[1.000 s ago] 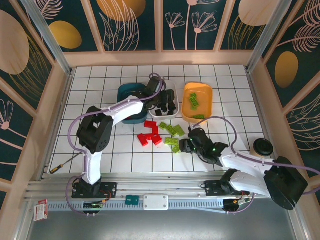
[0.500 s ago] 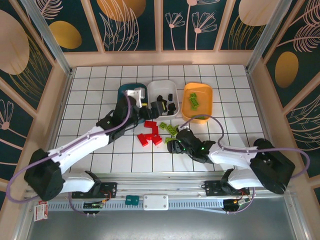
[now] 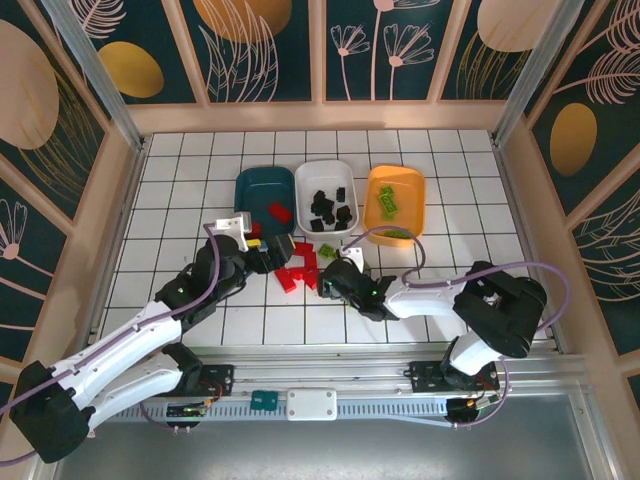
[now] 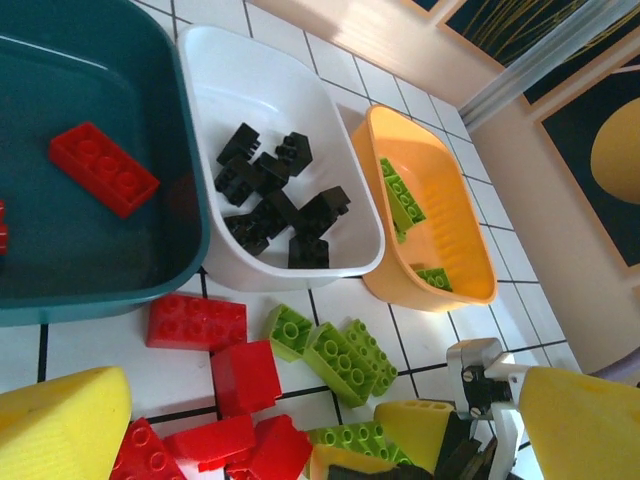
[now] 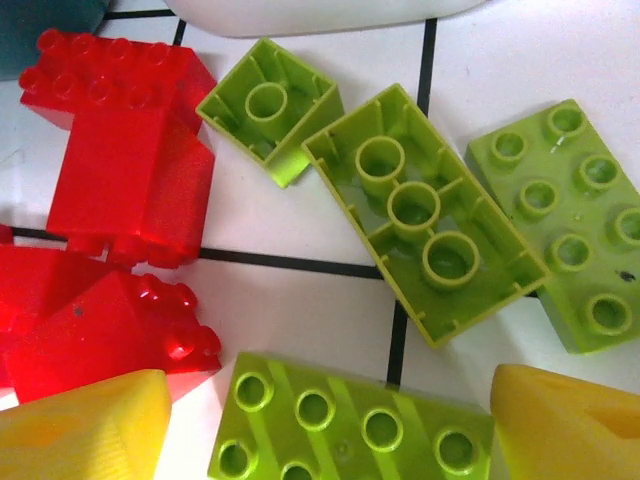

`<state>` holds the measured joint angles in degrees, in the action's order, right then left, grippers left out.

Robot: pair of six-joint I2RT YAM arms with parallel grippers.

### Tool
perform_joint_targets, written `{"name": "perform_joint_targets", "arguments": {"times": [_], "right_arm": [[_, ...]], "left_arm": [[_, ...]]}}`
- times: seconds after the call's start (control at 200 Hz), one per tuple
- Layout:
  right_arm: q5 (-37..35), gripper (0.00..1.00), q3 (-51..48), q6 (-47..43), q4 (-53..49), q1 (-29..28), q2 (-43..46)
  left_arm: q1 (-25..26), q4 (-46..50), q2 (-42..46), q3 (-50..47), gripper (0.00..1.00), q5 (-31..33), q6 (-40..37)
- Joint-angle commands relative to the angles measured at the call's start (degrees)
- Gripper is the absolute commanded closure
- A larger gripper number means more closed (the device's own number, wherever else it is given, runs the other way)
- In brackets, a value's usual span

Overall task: Sort the legos into containers by color
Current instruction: Pick up the lego from the bottom-center of the table.

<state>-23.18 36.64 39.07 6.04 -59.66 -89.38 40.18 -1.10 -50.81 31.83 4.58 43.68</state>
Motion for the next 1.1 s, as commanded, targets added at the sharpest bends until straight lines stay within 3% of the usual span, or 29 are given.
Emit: {"name": "perform_joint_targets", "arguments": {"times": [0.0,0.35,0.596,0.696,0.771,0.906,1.096], "right_arm": [[-4.0,0.23,1.8,0.8,-2.0,-0.5,-2.0],[-3.7,0.25,-0.3,-2.1,-1.4,-2.0,1.1],[-2.0,0.26,0.9,-2.7,-4.6,-1.7,-2.7],[-1.6,0.31,0.4,-2.7,-3.9,-1.7,-3.2],[-1.7,0.39,0.4,-3.6,-3.1,-1.7,-2.7],[-2.0,0.5,-0.1,-6.2,-1.7,-1.9,2.3],[-3.1,0.54,-0.3,-10.0,-3.3,-0.1,16.1]], "left_arm": [[-0.1,1.6,0.7,-1.0,0.01,1.5,0.8],[-0.1,2.2,1.6,-1.3,0.02,1.8,0.5],[-0.1,2.7,2.1,-1.0,0.02,2.1,0.4],[-0.1,3.7,2.7,-0.6,0.01,2.7,0.2],[0.0,4.3,3.1,-0.2,0.02,2.8,-0.2],[0.0,5.2,3.7,-0.2,0.02,3.0,-0.5],[-0.1,6.2,5.1,-2.2,0.01,3.4,-0.5]]}}
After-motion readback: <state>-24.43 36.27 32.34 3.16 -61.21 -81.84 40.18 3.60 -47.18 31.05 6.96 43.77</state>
